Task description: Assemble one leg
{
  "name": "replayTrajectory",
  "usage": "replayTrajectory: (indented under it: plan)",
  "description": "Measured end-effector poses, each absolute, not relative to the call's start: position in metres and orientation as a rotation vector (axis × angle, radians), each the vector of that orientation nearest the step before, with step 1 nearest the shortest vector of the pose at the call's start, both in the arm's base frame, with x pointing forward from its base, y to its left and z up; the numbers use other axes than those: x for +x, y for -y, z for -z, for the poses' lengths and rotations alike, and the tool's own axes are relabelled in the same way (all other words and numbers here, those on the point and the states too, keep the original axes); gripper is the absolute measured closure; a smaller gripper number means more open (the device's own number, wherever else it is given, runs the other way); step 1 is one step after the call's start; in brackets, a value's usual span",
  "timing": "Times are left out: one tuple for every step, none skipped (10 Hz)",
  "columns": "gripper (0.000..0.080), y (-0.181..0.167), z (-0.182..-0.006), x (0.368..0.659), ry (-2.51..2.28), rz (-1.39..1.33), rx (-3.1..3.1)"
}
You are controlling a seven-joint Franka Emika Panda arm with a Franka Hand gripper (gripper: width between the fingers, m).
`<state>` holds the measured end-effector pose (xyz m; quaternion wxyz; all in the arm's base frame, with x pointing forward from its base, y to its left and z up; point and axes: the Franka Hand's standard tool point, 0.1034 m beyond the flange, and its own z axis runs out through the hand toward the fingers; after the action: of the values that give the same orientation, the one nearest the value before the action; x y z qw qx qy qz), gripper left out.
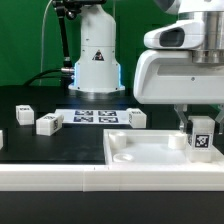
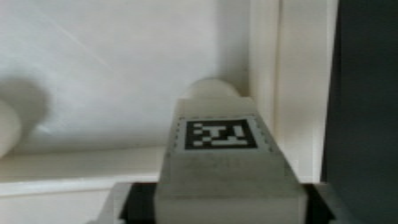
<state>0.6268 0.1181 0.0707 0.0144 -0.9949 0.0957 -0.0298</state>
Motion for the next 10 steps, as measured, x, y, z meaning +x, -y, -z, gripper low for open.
replayTrajectory:
  plan:
    - [0.0509, -0.118, -0.070, 0.627, -0.454, 0.103, -3.070]
    - [0.0508, -0.118, -0.070, 0.627, -0.556, 0.115, -3.050]
    - [0.0508, -0.117, -0.070, 0.626, -0.693, 0.115, -3.027]
    - [0.0504, -0.114, -0.070, 0.626, -0.794, 0.117, -3.008]
    - [0.0498, -0.111, -0.070, 0.625, -0.900, 0.121, -2.985]
    - [0.0498, -0.108, -0.070, 0.624, -0.985, 0.127, -2.968]
    - [0.0491, -0.104, -0.070, 0.623, -1.081, 0.137, -2.946]
    - [0.0486, -0.098, -0.071, 0.622, -1.172, 0.144, -2.925]
    - [0.0486, -0.095, -0.071, 0.622, -1.189, 0.141, -2.927]
    - [0.0481, -0.096, -0.071, 0.622, -1.188, 0.142, -2.927]
